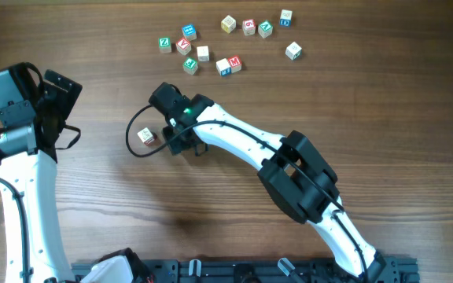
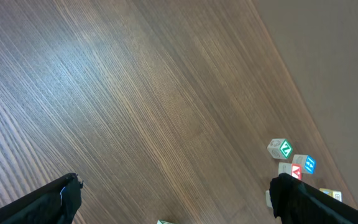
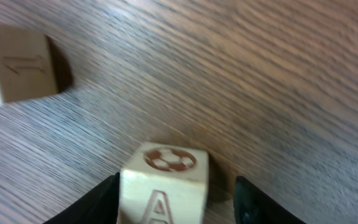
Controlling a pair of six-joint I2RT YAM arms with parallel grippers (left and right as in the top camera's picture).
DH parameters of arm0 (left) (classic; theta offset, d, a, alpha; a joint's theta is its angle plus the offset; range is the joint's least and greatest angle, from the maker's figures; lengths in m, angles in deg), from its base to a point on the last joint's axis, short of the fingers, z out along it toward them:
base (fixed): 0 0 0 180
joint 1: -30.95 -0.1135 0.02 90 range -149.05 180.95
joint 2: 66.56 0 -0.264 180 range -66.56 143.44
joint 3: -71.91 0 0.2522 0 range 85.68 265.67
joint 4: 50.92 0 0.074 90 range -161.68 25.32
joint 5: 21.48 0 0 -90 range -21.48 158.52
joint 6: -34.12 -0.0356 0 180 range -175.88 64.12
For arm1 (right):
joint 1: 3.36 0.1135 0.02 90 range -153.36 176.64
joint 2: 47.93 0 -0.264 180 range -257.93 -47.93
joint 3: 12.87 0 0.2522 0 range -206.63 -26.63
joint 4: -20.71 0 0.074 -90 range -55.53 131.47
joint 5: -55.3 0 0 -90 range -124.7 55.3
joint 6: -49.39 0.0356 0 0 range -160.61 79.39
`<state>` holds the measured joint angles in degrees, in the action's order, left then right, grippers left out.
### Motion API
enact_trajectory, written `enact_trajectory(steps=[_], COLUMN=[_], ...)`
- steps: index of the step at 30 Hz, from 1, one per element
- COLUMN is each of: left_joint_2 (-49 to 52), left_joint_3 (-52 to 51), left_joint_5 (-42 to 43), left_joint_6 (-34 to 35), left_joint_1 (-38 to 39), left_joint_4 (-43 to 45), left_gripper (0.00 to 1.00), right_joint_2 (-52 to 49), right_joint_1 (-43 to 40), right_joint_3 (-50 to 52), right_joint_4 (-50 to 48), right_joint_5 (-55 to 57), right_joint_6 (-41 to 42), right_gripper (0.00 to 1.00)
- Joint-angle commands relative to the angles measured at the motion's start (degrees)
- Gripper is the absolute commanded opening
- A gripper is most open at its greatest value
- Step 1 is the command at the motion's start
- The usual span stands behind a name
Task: Form a circle
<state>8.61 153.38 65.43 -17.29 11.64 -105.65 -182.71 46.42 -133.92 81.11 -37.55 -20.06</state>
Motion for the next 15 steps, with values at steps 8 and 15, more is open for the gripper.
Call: enact_trajectory(steps=[8,15], left_joint_2=[0.4,0.6], left_joint_3=[-0.1,-0.2], left_joint_5=[0.5,0.5], left_joint_6=[-0.9,-0.9], left_joint_1=[-0.3,-0.3], left_joint_4=[-0.5,-0.9], left_gripper=[1.0,1.0], right_joint_2=[18.0,10.5], right_joint_1=[-13.7,-27.0], right_joint_3=[-1.2,-1.0], right_joint_4=[-2.3,-13.0], right_joint_5=[2.5,0.3], right_joint_6=[4.9,6.3], right_gripper=[0.76,0.86])
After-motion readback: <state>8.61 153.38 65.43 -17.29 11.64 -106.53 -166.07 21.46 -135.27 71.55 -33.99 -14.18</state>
